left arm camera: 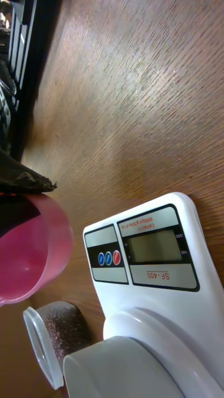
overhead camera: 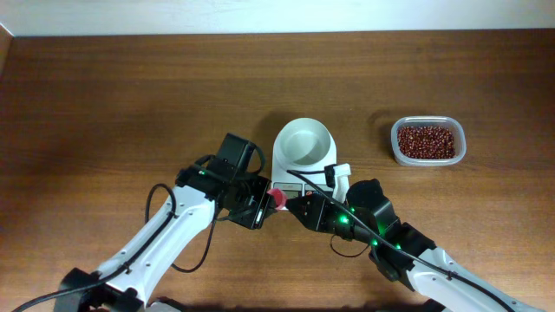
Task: Scoop and weigh 50g on scale
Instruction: 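Grasp the scoop handle with the right gripper, release left gripper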
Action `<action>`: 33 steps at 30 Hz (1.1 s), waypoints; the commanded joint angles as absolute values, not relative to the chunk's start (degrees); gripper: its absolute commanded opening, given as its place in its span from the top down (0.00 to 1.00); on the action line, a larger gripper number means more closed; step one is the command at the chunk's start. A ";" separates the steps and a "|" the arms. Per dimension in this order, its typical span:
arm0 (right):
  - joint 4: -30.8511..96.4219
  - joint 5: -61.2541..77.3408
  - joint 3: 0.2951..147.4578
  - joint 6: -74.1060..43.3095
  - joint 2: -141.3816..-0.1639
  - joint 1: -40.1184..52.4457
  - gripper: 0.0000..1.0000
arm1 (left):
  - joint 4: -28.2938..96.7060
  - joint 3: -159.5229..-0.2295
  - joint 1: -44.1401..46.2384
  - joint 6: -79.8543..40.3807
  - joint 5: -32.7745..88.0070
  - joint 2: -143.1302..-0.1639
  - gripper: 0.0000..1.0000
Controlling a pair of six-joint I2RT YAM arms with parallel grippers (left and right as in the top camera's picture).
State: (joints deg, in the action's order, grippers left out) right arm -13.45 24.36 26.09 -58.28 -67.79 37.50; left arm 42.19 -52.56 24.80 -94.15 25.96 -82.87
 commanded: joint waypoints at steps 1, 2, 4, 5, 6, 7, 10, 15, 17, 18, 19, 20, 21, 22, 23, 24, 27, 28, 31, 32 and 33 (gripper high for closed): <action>-14.33 24.80 26.81 -57.91 -67.61 37.87 0.85 | 42.28 -52.42 25.15 -94.65 24.18 -82.32 1.00; -14.33 24.82 26.81 -57.91 -67.61 37.87 0.86 | 42.28 -52.42 25.15 -94.65 24.18 -82.32 1.00; -14.33 24.82 26.81 -57.91 -67.61 37.87 0.89 | 42.28 -52.42 25.15 -94.65 24.18 -82.32 0.97; -14.33 24.82 26.81 -57.91 -67.61 37.87 0.89 | 42.28 -52.42 25.15 -94.67 24.18 -82.32 0.95; -14.22 24.80 26.81 -57.91 -67.61 37.87 0.90 | 42.28 -52.42 25.15 -94.65 24.18 -82.32 0.89; -14.15 24.80 26.81 -57.91 -67.61 37.87 0.90 | 42.30 -52.42 25.15 -94.65 24.18 -82.32 0.78; -13.93 24.80 26.81 -57.91 -67.61 37.87 0.91 | 42.28 -52.42 25.15 -94.65 24.16 -82.32 0.51; -9.78 24.80 26.79 -57.91 -67.61 37.87 0.96 | 42.30 -52.42 25.15 -94.67 20.40 -82.32 0.01; -8.32 25.04 26.81 -57.89 -67.61 37.87 0.96 | 42.30 -52.42 25.15 -94.67 18.52 -82.32 0.01; -8.27 25.28 26.81 -57.82 -67.61 37.87 0.96 | 42.30 -52.42 25.15 -94.67 18.57 -82.32 0.01; -8.27 25.52 26.79 -57.28 -67.59 37.87 0.96 | 42.30 -52.42 25.15 -94.67 18.55 -82.32 0.01; -8.23 26.11 26.81 -57.21 -67.59 37.87 0.96 | 42.30 -52.42 25.15 -94.67 18.55 -82.32 0.01; -8.14 26.74 26.81 -54.94 -67.59 37.87 0.96 | 42.30 -52.42 25.15 -94.67 18.57 -82.32 0.01; -7.33 26.96 26.81 -53.23 -67.59 37.87 0.96 | 42.30 -52.42 25.15 -94.67 18.57 -82.32 0.01; -6.46 26.94 26.81 -52.66 -67.59 37.87 0.96 | 42.30 -52.42 25.15 -94.67 18.55 -82.32 0.01; -5.50 26.94 26.81 -51.96 -67.59 37.87 0.96 | 42.30 -52.42 25.15 -94.67 18.57 -82.32 0.01; -2.72 26.89 26.81 -49.12 -66.59 37.67 0.96 | 42.30 -52.42 25.15 -94.67 18.57 -82.32 0.01; -2.13 26.89 26.81 -48.01 -65.93 37.28 0.96 | 42.30 -52.42 25.15 -94.67 18.57 -82.32 0.01; 6.83 25.78 26.81 -44.07 -60.60 33.41 0.96 | 42.33 -52.42 25.15 -94.67 18.59 -82.32 0.01; 8.95 25.56 26.81 -43.51 -59.09 32.49 0.96 | 42.30 -52.42 25.15 -94.67 18.59 -82.32 0.01; 11.64 24.60 26.81 -43.18 -57.10 31.66 0.96 | 42.33 -52.42 25.15 -94.67 18.59 -82.32 0.01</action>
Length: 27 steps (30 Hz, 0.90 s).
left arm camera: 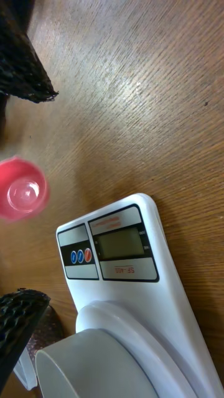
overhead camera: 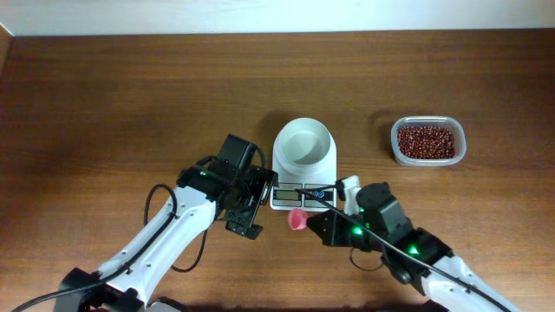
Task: Scoop and weigh 50g on scale
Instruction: 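Grasp the scoop handle with the right gripper, release left gripper, then carry the scoop with the right gripper toward the bean tub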
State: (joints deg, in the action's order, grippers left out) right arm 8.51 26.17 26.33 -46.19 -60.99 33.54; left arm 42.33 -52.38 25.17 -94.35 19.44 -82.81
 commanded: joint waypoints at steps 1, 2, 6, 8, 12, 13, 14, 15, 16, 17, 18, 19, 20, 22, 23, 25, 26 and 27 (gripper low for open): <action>13.89 24.14 26.81 -41.01 -54.70 31.03 0.96 | 42.35 -52.42 25.15 -94.67 18.57 -82.32 0.01; 15.66 23.66 26.81 -39.27 -52.36 30.94 0.96 | 42.35 -52.42 25.15 -94.67 18.57 -82.32 0.01; 18.65 23.24 26.81 -37.43 -44.82 30.94 0.96 | 42.33 -52.42 25.15 -94.67 18.57 -82.32 0.01; 18.68 23.31 26.81 -36.38 -42.02 30.94 0.96 | 42.33 -52.42 25.15 -94.67 18.57 -82.32 0.01; 18.61 24.16 26.81 -36.38 -38.61 30.94 0.96 | 42.30 -52.42 25.15 -94.67 18.57 -82.32 0.01; 18.17 24.14 26.81 -36.38 -38.24 30.94 0.96 | 42.30 -52.42 25.15 -94.67 18.57 -82.32 0.01; 17.72 24.16 26.81 -36.38 -38.17 30.94 0.96 | 42.30 -52.42 25.15 -94.67 18.57 -82.32 0.01; 17.15 24.16 26.81 -36.38 -38.17 30.94 0.96 | 42.30 -52.42 25.15 -94.67 18.57 -82.32 0.01; 16.27 24.12 26.81 -36.38 -38.17 30.94 0.96 | 42.30 -52.42 25.15 -94.67 18.57 -82.32 0.01; 14.76 24.12 26.81 -36.38 -38.17 30.94 0.96 | 42.30 -52.42 25.15 -94.67 18.57 -82.32 0.01; 11.99 24.14 26.81 -36.38 -38.17 30.94 0.96 | 42.30 -52.42 25.15 -94.67 18.59 -82.32 0.01; 9.98 24.14 26.81 -36.38 -38.17 30.94 0.96 | 42.30 -52.42 25.15 -94.67 18.59 -82.32 0.01; 7.53 24.14 26.81 -36.38 -38.17 30.94 0.96 | 42.30 -52.42 25.15 -94.67 18.57 -82.32 0.01; 4.25 24.14 26.81 -36.38 -38.17 30.94 0.96 | 42.30 -52.42 25.15 -94.67 18.57 -82.32 0.01; 3.64 24.14 26.81 -36.38 -38.17 30.94 0.96 | 42.30 -52.42 25.15 -94.67 18.57 -82.32 0.01; 3.60 24.16 26.81 -36.38 -38.17 30.94 0.96 | 42.30 -52.42 25.15 -94.67 18.57 -82.32 0.01; 3.60 24.16 26.81 -36.38 -38.17 30.94 0.96 | 42.30 -52.42 25.15 -94.67 18.57 -82.32 0.01; 3.60 24.16 26.81 -36.38 -38.17 30.94 0.96 | 42.30 -52.42 25.15 -94.67 18.57 -82.32 0.01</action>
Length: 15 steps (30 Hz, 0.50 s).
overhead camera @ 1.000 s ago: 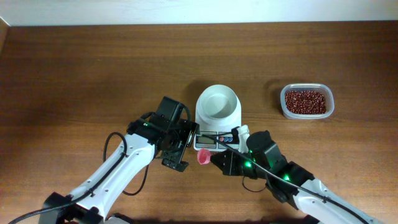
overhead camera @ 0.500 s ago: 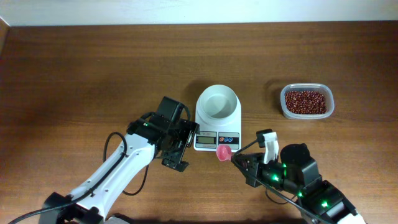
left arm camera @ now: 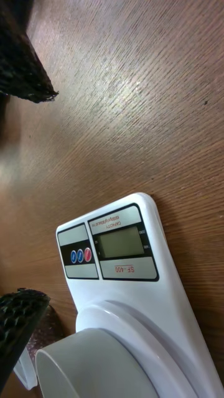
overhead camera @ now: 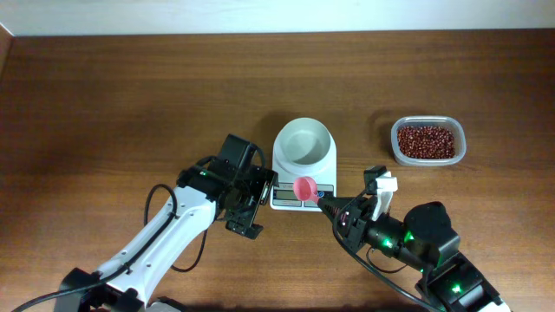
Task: Scoop and weigh 50g on scale
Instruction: 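Carry the scoop with the right gripper toward the bean tub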
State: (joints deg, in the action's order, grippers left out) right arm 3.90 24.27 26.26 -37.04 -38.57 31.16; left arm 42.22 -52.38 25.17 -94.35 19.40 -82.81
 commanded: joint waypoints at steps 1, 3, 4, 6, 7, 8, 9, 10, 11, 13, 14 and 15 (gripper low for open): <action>3.62 24.18 26.81 -36.38 -38.17 30.94 0.96 | 42.30 -52.42 25.15 -94.67 18.57 -82.32 0.01; 3.60 24.40 26.81 -36.38 -38.17 30.94 0.96 | 42.30 -52.42 25.15 -94.67 18.57 -82.32 0.01; 3.57 24.36 26.81 -36.36 -38.17 30.94 0.96 | 42.30 -52.42 25.15 -94.67 18.57 -82.32 0.01; 3.57 24.36 26.94 -33.71 -38.15 30.94 0.96 | 42.30 -52.42 25.15 -94.67 18.57 -82.32 0.01; 3.60 24.34 27.16 -32.34 -38.15 30.85 0.96 | 42.30 -52.42 25.15 -94.67 18.57 -82.32 0.01; 3.57 24.36 27.46 -31.70 -38.15 30.37 0.96 | 42.30 -52.42 25.15 -94.67 18.57 -82.32 0.01; 3.62 24.38 28.08 -31.70 -38.02 29.28 0.96 | 42.30 -52.42 25.15 -94.67 18.57 -82.32 0.01; 3.62 24.38 28.62 -31.70 -37.76 28.27 0.96 | 42.30 -52.42 25.15 -94.67 18.57 -82.32 0.01; 3.99 24.38 29.34 -31.70 -37.15 26.79 0.96 | 42.30 -52.42 25.15 -94.67 18.57 -82.32 0.01; 4.27 24.38 30.15 -31.70 -36.10 24.34 0.96 | 42.30 -52.42 25.15 -94.67 18.59 -82.32 0.01; 4.27 24.43 30.28 -31.73 -35.75 23.55 0.96 | 42.30 -52.42 25.15 -94.67 18.57 -82.32 0.01; 4.27 25.02 30.35 -31.73 -35.33 22.81 0.96 | 42.30 -52.42 25.15 -94.67 18.57 -82.32 0.01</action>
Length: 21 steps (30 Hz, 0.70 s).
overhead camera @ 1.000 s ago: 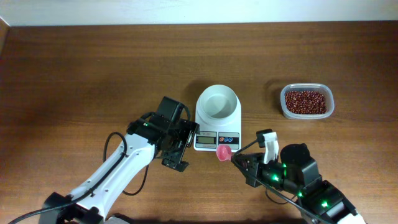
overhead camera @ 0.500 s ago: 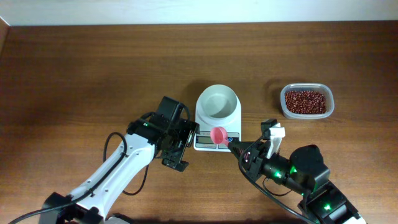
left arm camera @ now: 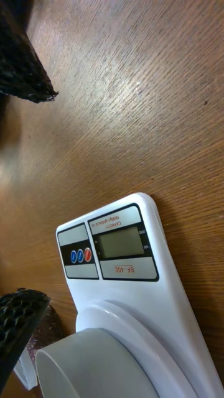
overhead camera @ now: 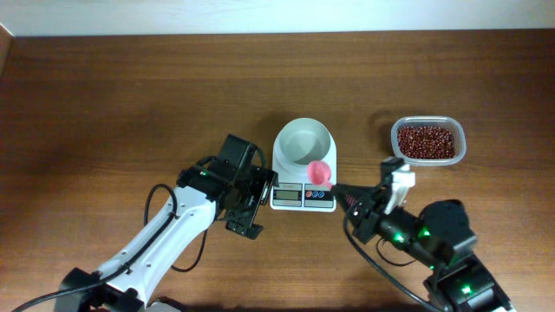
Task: Scoop and weigh 50g on scale
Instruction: 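Carry the scoop with the right gripper toward the bean tub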
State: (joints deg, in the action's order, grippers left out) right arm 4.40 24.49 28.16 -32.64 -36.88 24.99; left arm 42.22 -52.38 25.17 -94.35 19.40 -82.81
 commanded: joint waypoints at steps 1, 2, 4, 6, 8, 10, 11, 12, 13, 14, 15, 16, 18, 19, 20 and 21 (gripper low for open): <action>4.51 26.00 30.35 -31.73 -34.70 21.98 0.96 | 42.30 -52.42 25.15 -94.67 18.59 -82.32 0.01; 5.43 26.50 30.35 -31.73 -33.93 21.30 0.96 | 42.30 -52.42 25.15 -94.67 18.57 -82.32 0.01; 9.15 26.28 30.35 -31.05 -32.60 20.12 0.96 | 42.30 -52.42 25.15 -94.67 18.57 -82.32 0.01; 12.27 26.15 30.35 -29.58 -31.94 18.44 0.96 | 42.30 -52.42 25.15 -94.67 18.57 -82.32 0.01; 12.71 26.33 30.46 -29.30 -31.94 17.02 0.96 | 42.30 -52.42 25.15 -94.67 18.57 -82.32 0.01; 12.73 26.33 31.22 -29.30 -31.94 16.40 0.96 | 42.28 -52.42 25.15 -94.67 18.57 -82.32 0.01; 12.69 26.33 31.55 -29.30 -31.94 16.40 0.96 | 42.30 -52.42 25.15 -94.67 18.57 -82.32 0.01; 12.71 26.33 31.75 -29.32 -31.94 16.40 0.96 | 42.30 -52.42 25.15 -94.67 18.57 -82.32 0.01; 12.69 26.35 31.86 -29.34 -31.94 16.43 0.96 | 42.30 -52.42 25.15 -94.67 18.57 -82.32 0.01; 12.71 26.37 31.86 -29.36 -31.94 16.43 0.96 | 42.30 -52.42 25.15 -94.67 18.57 -82.32 0.01; 12.69 26.59 31.86 -29.36 -31.94 16.43 0.96 | 42.30 -52.42 25.15 -94.67 18.57 -82.32 0.01; 12.69 26.59 31.86 -29.36 -31.94 16.43 0.96 | 42.28 -52.42 25.15 -94.67 18.57 -82.32 0.01; 12.73 27.40 31.97 -29.36 -31.94 16.43 0.96 | 42.28 -52.42 25.15 -94.67 18.57 -82.32 0.01; 12.71 28.10 31.97 -29.36 -31.94 16.43 0.96 | 42.30 -52.42 25.15 -94.67 18.57 -82.32 0.01; 12.71 28.29 31.97 -29.36 -31.94 16.43 0.96 | 42.30 -52.42 25.15 -94.67 18.57 -82.32 0.01; 12.71 28.27 31.97 -29.34 -31.94 16.43 0.96 | 42.30 -52.42 25.15 -94.67 18.57 -82.32 0.01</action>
